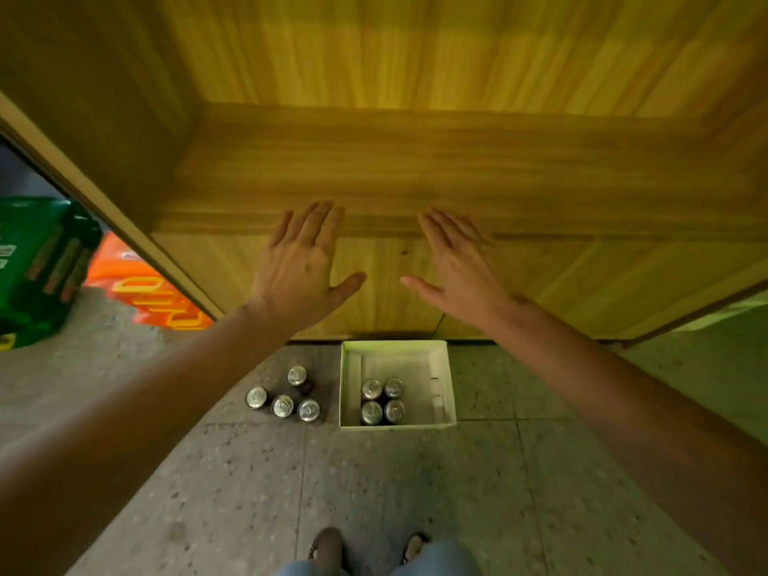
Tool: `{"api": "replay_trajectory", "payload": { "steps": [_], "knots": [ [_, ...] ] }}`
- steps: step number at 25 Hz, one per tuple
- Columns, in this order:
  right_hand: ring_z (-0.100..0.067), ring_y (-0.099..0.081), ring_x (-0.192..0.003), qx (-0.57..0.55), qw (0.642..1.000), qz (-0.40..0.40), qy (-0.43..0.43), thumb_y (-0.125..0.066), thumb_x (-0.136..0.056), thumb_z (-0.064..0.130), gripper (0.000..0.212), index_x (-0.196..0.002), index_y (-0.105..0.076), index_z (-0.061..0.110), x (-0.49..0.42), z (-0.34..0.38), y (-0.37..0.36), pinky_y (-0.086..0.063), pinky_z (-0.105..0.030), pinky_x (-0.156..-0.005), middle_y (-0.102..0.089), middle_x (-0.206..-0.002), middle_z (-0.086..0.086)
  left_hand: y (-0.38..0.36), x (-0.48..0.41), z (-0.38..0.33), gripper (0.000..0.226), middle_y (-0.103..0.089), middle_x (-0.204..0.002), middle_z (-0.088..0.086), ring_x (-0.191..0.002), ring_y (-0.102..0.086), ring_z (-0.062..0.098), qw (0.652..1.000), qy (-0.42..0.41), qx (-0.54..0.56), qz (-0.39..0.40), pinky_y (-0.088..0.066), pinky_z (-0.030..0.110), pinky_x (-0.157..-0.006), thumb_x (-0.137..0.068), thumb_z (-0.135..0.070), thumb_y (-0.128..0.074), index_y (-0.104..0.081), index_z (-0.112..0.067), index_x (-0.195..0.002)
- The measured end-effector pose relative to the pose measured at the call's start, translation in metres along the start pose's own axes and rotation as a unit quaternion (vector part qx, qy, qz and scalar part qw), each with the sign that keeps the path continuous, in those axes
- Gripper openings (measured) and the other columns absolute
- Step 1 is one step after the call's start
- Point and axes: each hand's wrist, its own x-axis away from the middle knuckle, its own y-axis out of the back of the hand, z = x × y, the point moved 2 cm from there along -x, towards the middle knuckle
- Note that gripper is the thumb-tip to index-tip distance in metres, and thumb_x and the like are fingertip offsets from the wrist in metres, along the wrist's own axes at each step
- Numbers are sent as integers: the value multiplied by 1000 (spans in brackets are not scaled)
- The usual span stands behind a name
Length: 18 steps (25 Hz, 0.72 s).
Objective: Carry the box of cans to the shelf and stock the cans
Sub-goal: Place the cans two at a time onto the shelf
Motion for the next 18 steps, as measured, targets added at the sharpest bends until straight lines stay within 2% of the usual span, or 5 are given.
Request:
{"api": "replay_trajectory", "payload": {
  "steps": [6,10,15,18],
  "knots": [
    [-30,-31,-136,-11,1000,4,-2,-46,-83,56,81,-139,-26,1,18,-6,-229,-15,-41,-114,-31,-148,-18,-218,44,19,84,-34,-149,18,-139,-31,31,999,-18,-1,28,-15,44,-115,-78,-56,-42,-27,-4,-142],
    [-26,-25,-139,-20,999,45,-18,-42,-85,57,81,-142,-18,4,34,-8,-367,-14,-40,-116,-25,-151,-15,-350,68,24,84,-32,-150,16,-140,-28,30,998,-18,3,63,-14,42,-116,-79,-58,-39,-26,-5,-143],
    [-25,-28,-138,-61,994,76,-48,-44,-86,53,78,-142,-19,6,57,-10,-467,-15,-38,-116,-27,-151,-13,-447,88,21,80,-27,-153,13,-142,-24,27,995,-21,23,99,-13,41,-118,-84,-56,-47,-22,-9,-144],
    [-29,-38,-130,-125,985,95,-65,-51,-84,49,74,-139,-25,8,69,-2,-498,-29,-40,-109,-35,-147,-12,-483,95,15,76,-30,-151,11,-138,-32,29,989,14,73,127,-24,43,-113,-84,-53,-49,-24,-11,-143]
  ]
}}
